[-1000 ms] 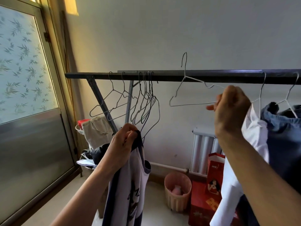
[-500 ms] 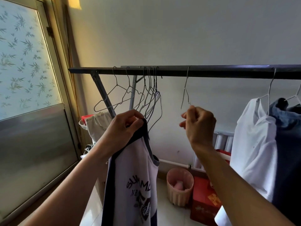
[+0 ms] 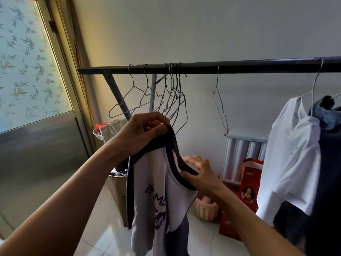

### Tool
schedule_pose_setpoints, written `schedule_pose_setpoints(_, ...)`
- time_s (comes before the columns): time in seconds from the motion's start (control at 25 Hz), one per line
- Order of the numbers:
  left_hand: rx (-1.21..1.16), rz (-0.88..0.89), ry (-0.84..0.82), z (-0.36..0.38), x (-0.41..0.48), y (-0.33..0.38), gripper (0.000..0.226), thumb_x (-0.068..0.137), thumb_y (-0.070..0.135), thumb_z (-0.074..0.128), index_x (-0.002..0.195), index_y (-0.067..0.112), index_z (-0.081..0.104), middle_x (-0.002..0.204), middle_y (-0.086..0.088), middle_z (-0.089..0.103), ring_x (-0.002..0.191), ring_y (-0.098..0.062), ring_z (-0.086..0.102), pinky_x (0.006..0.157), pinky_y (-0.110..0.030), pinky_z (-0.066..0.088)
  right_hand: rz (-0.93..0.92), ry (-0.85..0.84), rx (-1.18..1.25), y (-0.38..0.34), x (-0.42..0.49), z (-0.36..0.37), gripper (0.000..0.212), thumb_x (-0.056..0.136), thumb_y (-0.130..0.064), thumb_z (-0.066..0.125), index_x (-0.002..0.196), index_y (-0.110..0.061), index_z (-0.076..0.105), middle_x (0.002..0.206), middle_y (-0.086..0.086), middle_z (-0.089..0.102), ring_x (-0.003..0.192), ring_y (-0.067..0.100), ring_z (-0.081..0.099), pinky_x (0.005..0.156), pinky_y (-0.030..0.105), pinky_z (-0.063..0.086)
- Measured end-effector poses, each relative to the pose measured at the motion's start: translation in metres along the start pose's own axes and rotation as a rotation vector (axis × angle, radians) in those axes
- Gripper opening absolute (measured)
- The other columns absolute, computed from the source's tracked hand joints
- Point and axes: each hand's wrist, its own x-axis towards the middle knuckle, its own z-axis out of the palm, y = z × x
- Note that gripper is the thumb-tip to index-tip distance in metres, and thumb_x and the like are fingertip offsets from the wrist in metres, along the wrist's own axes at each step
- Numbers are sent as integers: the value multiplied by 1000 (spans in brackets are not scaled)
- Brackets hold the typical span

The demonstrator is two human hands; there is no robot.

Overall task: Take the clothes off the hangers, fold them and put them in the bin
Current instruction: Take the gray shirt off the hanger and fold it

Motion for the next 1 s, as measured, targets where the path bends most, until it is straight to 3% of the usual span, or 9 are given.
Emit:
schedule_pose_setpoints(0.04,-3,-14,5,-4,-2,0,20,85,25,59,98,11,65,88,-18,70,83,-28,71,76,-32,57,7,-40,-15,5,3,-1,29,81,-33,65,107,-22,69,109,-3,65,101,12,59,89,37,51)
schedule_pose_setpoints(0.12,23,-38,17,-15,-10,-1,21,86,25,59,99,11,65,87,-14,71,83,-25,71,74,-30,58,66,-47,110,8,4,-9,7,86,-17,66,88,-13,71,83,2,70,79,12,64,73,33,53)
schedule_pose_setpoints(0.24,85,-126,19,-36,-27,-9,19,86,20,62,104,15,68,86,-5,73,81,-17,71,74,-27,57,96,42,295,5,5,-32,16,84,-4,66,70,-10,66,61,-2,62,64,10,55,62,23,43)
schedule_pose_setpoints(0.4,142,-336,-94,-56,-48,-23,26,88,9,64,113,16,70,100,6,75,97,-9,69,88,-28,54,80,34,367,-10,9,-56,17,85,-12,58,72,-1,61,67,9,50,68,19,44,65,32,31)
schedule_pose_setpoints(0.52,137,-440,-85,-59,-59,-31,16,88,18,65,100,15,76,93,-3,75,93,-22,70,86,-35,55,22,-33,333,-23,8,-64,39,85,-27,56,83,12,55,73,14,51,72,23,46,66,34,31)
schedule_pose_setpoints(0.64,96,-440,101,-54,-66,-34,21,85,32,63,88,15,74,87,-16,70,85,-33,66,82,-47,51,-28,-175,230,-37,0,-79,40,93,-37,58,84,2,61,75,19,58,69,25,54,65,33,42)
schedule_pose_setpoints(0.76,21,-370,172,-46,-71,-34,28,90,31,54,97,8,68,93,-25,62,83,-25,59,77,-43,45,-63,-326,114,-47,-9,-100,24,86,-33,69,98,-13,68,92,8,71,86,21,69,78,31,56)
schedule_pose_setpoints(0.88,-55,-375,203,-39,-73,-34,34,93,30,48,106,3,64,100,-32,57,87,-28,55,76,-45,41,-88,-232,108,-41,-9,-106,11,87,-15,68,94,-7,68,90,12,72,89,27,68,82,39,54)
schedule_pose_setpoints(1.0,16,-360,217,-36,-71,-33,26,100,18,45,105,1,64,98,-28,60,88,-25,56,78,-42,44,-92,-145,252,-39,-15,-105,19,78,-21,66,80,-4,58,72,4,68,73,18,66,68,27,55)
